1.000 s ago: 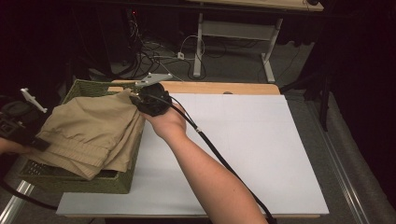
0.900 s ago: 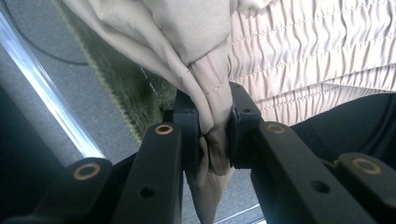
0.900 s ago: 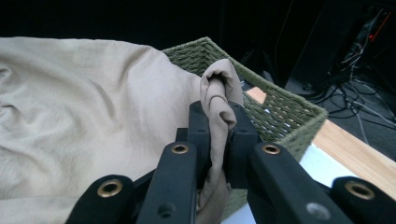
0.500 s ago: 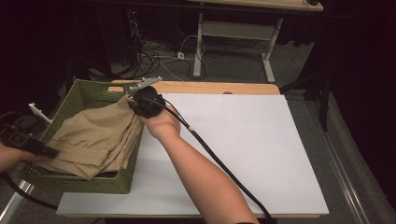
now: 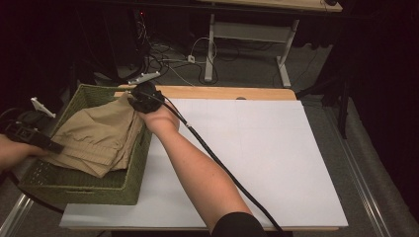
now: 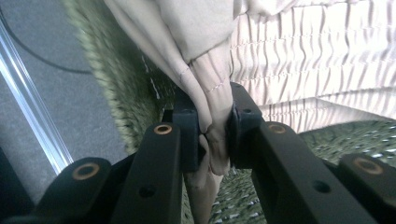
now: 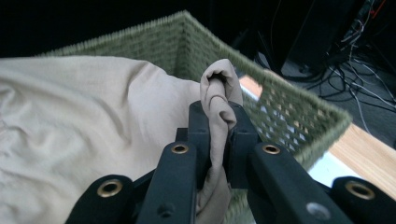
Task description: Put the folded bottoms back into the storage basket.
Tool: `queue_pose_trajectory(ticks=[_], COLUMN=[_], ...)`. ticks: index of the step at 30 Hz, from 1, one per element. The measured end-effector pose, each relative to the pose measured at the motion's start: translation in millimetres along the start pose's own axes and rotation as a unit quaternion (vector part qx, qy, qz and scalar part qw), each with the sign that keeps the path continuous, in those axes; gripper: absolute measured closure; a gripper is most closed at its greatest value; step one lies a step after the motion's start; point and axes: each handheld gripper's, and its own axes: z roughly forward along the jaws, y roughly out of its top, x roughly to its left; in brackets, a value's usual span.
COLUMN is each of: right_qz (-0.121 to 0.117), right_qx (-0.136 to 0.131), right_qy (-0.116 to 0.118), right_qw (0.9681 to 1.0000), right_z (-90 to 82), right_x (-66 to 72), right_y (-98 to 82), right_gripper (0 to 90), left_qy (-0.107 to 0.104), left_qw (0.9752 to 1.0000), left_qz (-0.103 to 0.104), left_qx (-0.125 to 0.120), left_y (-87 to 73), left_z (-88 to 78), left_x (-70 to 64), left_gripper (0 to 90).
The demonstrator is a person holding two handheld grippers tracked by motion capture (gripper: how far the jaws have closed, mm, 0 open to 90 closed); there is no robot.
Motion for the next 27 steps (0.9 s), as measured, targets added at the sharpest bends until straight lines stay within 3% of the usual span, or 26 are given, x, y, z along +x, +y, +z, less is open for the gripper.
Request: queue_pose_trajectory(ticks=[1,2,4,7,8,10,17,20,27], right_qz=[0.006,0.006,0.019,0.029,0.025,0.018,-0.001,-0.001,-0.001], right_qx=[0.001,0.013,0.034,0.021,0.017,0.009,-0.017,-0.023,-0.030], right_qy=[0.001,0.006,0.013,0.019,0.016,0.020,0.022,0.020,0.003], right_qw=[1.0000,0.9999,0.9992,0.9992,0.9994,0.9996,0.9996,0.9995,0.9996], right_z=[1.3,7.0,15.5,11.1,6.8,-4.8,-46.9,-66.2,-109.5], right_x=[-0.2,-1.6,-5.2,-4.4,-3.1,-0.9,3.7,3.4,-8.9], right_y=[-0.8,-5.4,-14.9,-19.6,-18.7,-16.0,-19.1,-28.2,-64.1], right_gripper=[82.1,74.2,52.0,31.4,27.2,21.6,0.7,0.0,0.0], left_qy=[0.004,0.006,0.004,0.000,0.012,0.025,0.023,0.008,0.012], left_qw=[0.9999,0.9997,0.9991,0.9986,0.9984,0.9982,0.9981,0.9980,0.9977], left_qz=[-0.009,-0.013,-0.022,-0.013,-0.004,0.006,-0.001,0.000,0.020], left_qx=[0.009,0.022,0.037,0.051,0.055,0.053,0.057,0.063,0.064], left_y=[-1.4,-2.5,-5.2,-7.9,-9.1,-11.0,-20.1,-22.5,-20.2], left_z=[6.2,12.8,22.5,25.8,24.3,20.0,5.8,7.8,5.6], left_x=[-0.5,-1.5,-5.2,-15.5,-21.4,-30.6,-52.4,-65.9,-104.7], left_gripper=[73.9,68.2,49.4,33.5,30.2,21.3,6.2,0.0,0.0])
